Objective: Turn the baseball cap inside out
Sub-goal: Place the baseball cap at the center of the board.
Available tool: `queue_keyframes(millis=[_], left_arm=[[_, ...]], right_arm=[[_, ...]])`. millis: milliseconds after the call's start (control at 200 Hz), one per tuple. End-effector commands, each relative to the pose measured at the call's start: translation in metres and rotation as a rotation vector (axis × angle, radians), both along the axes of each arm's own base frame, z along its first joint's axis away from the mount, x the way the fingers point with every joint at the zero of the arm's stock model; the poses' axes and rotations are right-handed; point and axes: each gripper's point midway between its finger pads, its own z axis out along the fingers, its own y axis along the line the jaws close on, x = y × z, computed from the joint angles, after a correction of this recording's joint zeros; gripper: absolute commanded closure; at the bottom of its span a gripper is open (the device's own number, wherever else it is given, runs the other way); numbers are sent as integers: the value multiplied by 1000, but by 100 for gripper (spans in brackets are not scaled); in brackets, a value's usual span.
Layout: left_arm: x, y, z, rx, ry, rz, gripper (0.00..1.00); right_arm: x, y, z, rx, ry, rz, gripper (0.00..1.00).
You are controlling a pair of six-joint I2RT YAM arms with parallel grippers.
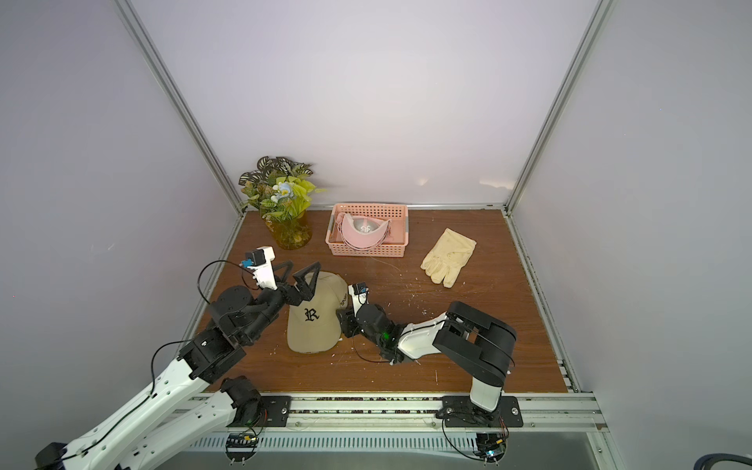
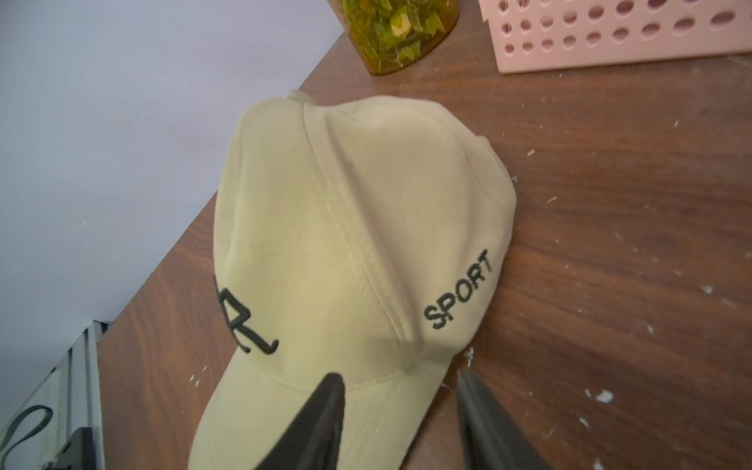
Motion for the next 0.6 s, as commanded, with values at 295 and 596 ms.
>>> queue_keyframes(millis=[295, 596], left_arm=[[62, -15, -32, 238, 169, 0, 5], [150, -24, -62, 276, 277, -17, 17]], right_arm=[[28, -76, 50, -104, -105, -188, 23], [60, -160, 54, -182, -31, -287, 23]])
